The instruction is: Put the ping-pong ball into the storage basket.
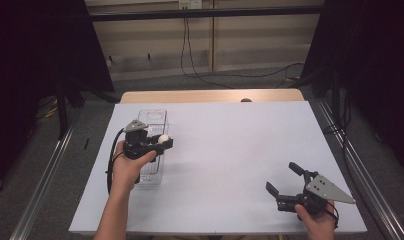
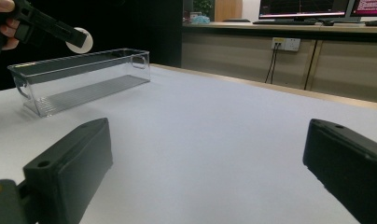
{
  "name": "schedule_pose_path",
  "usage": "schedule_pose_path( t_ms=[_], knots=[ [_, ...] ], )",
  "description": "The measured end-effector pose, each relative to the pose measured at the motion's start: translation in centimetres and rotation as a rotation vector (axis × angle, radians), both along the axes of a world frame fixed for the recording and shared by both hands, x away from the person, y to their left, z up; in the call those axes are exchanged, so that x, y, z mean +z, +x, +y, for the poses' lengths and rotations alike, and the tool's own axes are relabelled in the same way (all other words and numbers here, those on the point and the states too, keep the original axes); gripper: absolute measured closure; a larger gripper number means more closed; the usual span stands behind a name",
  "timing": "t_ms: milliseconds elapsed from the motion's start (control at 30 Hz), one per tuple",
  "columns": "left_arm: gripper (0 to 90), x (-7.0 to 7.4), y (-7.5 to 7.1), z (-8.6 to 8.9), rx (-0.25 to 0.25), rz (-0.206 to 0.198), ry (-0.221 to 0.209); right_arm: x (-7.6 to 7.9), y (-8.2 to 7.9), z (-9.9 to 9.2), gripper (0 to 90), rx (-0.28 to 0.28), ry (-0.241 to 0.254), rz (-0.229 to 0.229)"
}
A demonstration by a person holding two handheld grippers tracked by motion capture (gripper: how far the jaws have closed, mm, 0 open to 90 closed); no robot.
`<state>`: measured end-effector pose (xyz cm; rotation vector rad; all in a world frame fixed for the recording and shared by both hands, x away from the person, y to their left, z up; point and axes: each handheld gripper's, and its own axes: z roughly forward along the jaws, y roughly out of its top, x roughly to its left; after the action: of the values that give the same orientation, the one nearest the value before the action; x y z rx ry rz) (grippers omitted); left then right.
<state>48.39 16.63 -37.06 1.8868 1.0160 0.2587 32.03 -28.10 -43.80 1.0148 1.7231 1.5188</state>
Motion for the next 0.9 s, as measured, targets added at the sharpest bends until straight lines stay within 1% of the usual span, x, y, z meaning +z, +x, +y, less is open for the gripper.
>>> schedule_pose_path(
  t_ms=[33,133,200,267,367,433,500,533,600,667,767,833,900],
  knots=[
    [51.2,0.04,0.02,0.1,0.003,-0.002,0.009,0.0,0.0,0.03,0.9,-0.003,0.002,-0.001],
    [51.2,0.03,0.04,0.19,0.01,-0.002,0.003,0.01,0.01,0.02,0.9,-0.002,0.004,-0.003],
    [51.2,0.03,0.05,0.25,0.012,-0.003,0.02,0.0,0.01,0.02,0.9,-0.004,0.003,-0.002],
    [51.2,0.0,0.03,0.21,0.011,-0.003,0.013,0.01,-0.02,0.03,0.9,-0.001,0.0,0.001],
    [51.2,-0.01,0.04,0.22,0.01,-0.004,0.014,0.02,-0.03,0.06,0.9,0.003,0.004,-0.001],
    [51.2,0.03,0.03,0.27,0.015,-0.002,0.022,0.03,-0.03,0.02,0.9,0.004,0.002,-0.001],
    [51.2,-0.05,0.06,0.29,0.013,0.0,0.005,0.04,-0.04,0.02,0.9,0.002,0.0,0.0],
    [51.2,-0.06,0.06,0.29,0.013,0.001,0.004,0.03,-0.03,0.04,0.9,0.004,0.002,-0.002],
    [51.2,-0.09,0.09,0.35,0.008,0.001,0.014,0.04,-0.03,0.03,0.9,0.005,0.003,-0.001],
    [51.2,-0.11,0.09,0.32,0.016,0.001,0.006,0.04,-0.01,0.02,0.9,-0.001,0.002,-0.005],
    [51.2,-0.15,0.13,0.44,0.017,0.0,0.005,0.04,-0.01,0.05,0.9,-0.008,0.008,-0.002],
    [51.2,-0.15,0.14,0.53,0.019,0.001,0.002,0.04,-0.02,0.02,0.9,-0.001,0.002,-0.005],
    [51.2,-0.09,0.15,0.67,0.023,-0.001,0.014,0.07,-0.02,0.01,0.9,0.005,0.0,-0.008]
  ],
)
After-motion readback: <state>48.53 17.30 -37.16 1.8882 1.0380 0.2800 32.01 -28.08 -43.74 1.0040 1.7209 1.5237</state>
